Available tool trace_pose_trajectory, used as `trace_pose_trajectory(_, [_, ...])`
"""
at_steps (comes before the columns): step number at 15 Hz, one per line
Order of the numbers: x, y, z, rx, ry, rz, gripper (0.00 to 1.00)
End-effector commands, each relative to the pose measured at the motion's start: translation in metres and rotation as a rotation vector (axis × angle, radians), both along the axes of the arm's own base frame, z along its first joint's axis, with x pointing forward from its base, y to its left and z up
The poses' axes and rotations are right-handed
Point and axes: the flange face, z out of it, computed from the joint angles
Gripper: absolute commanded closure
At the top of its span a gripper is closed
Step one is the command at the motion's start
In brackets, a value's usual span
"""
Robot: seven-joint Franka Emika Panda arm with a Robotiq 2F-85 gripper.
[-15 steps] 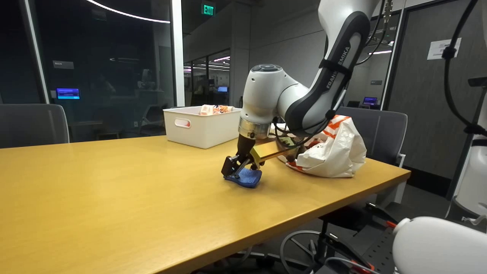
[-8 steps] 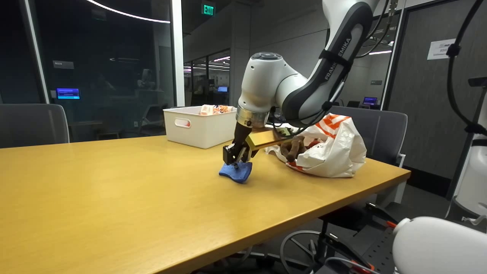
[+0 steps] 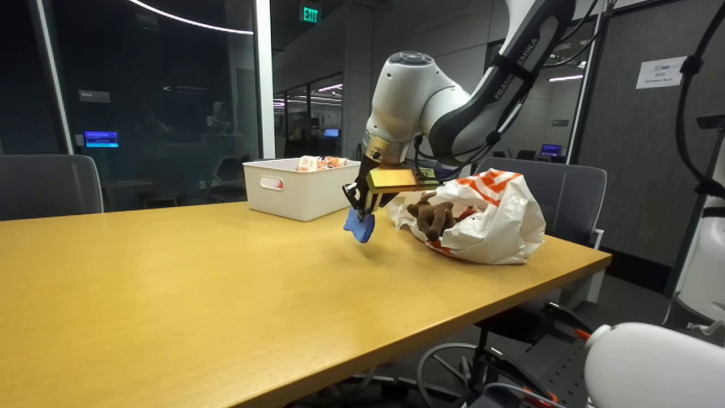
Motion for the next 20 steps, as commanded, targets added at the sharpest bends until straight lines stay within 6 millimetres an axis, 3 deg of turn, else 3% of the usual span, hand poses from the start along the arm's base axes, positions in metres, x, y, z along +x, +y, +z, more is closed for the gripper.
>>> trace_pose_trajectory(1, [-0.006,-0.026,0.029,-0.029,-0.101,-0.161,0.90])
trace_pose_trajectory(4, [-0.015,-0.053,0.035,-0.102,-0.156,-0.304,0.90])
trace_pose_trajectory(7, [-0.033,-0.075,0.025,-0.182,-0.154,-0.473,0.90])
trace_pose_trajectory(11, [-0.062,-0.091,0.019,-0.293,-0.209,-0.662,0.90])
trace_pose_trajectory(15, [-0.062,-0.115,0.009,-0.458,-0.193,-0.724,0.91])
trace_pose_trajectory(20, [-0.058,-0.130,0.011,-0.441,-0.180,-0.718,0.90])
